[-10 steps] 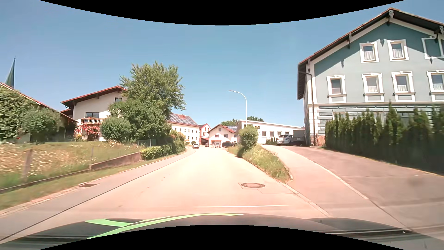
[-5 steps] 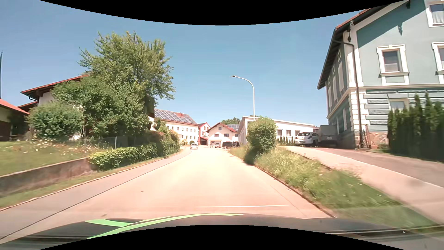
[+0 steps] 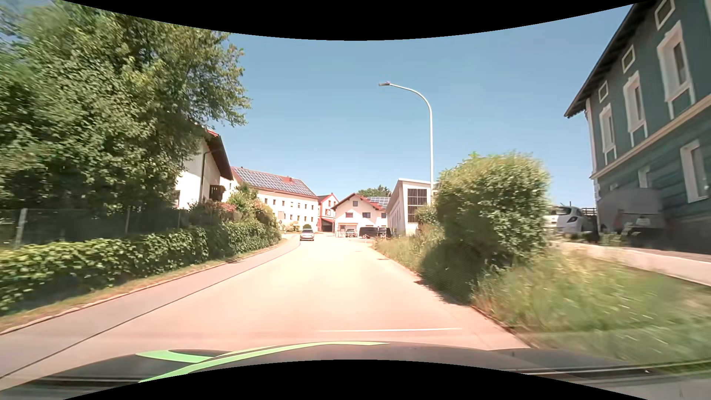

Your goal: Follow the waypoints while adhering to traffic rules and regulations

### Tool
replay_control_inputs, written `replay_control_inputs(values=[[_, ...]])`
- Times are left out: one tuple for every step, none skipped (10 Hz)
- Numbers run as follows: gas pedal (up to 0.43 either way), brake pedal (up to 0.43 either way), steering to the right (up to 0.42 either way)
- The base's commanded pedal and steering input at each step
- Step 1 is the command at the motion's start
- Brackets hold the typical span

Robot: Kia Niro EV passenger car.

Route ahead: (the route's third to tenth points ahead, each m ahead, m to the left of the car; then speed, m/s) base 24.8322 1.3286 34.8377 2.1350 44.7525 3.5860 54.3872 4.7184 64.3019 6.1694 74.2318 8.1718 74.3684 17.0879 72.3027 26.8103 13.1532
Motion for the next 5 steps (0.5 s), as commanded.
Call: replay_control_inputs(values=[[0.15, 0.0, -0.011], [0.138, 0.0, -0.011], [0.138, 0.0, -0.011], [0.138, 0.0, -0.012], [0.138, 0.0, -0.012]])
